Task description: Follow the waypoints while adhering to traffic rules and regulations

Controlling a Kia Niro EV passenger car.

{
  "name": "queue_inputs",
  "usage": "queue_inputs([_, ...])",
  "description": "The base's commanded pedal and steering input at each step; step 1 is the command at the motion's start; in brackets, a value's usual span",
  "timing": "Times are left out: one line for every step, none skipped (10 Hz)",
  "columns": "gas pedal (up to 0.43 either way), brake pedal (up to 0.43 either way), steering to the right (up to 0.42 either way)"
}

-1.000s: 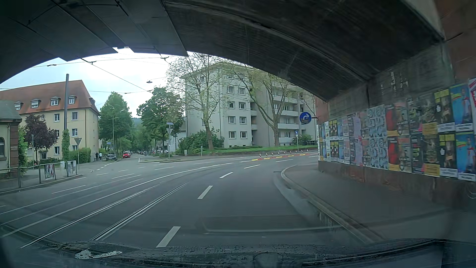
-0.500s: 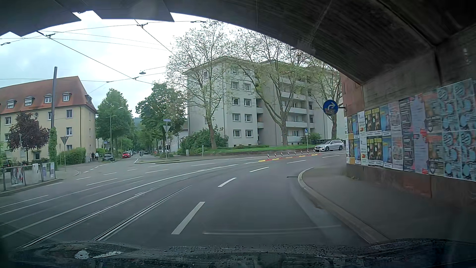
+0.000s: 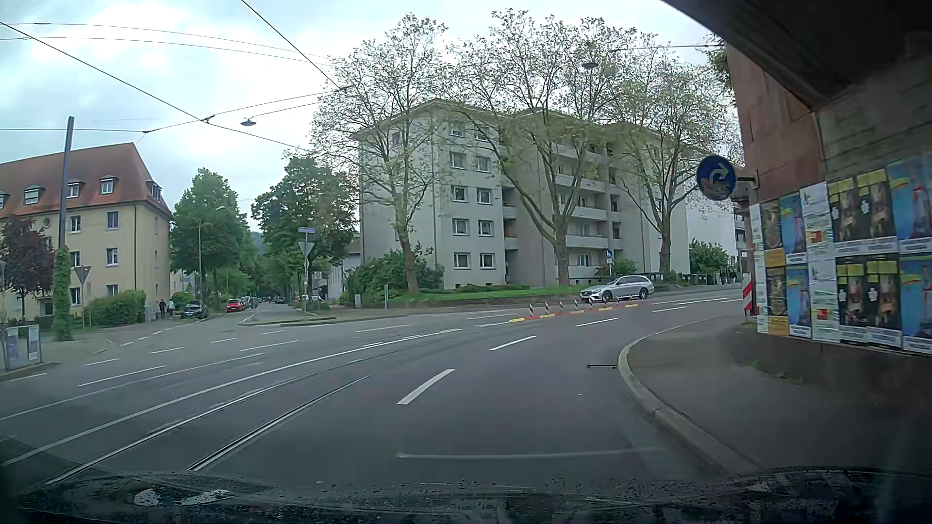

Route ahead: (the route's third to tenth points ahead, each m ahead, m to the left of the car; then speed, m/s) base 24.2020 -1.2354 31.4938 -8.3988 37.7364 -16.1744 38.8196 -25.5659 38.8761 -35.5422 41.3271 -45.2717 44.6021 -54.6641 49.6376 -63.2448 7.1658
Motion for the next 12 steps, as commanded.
queue_inputs([0.039, 0.000, 0.006])
queue_inputs([0.039, 0.000, 0.012])
queue_inputs([0.039, 0.000, 0.019])
queue_inputs([0.039, 0.000, 0.026])
queue_inputs([0.039, 0.000, 0.032])
queue_inputs([0.039, 0.000, 0.040])
queue_inputs([0.047, 0.000, 0.053])
queue_inputs([0.047, 0.000, 0.069])
queue_inputs([0.047, 0.000, 0.090])
queue_inputs([0.047, 0.000, 0.109])
queue_inputs([0.047, 0.000, 0.129])
queue_inputs([0.047, 0.000, 0.146])
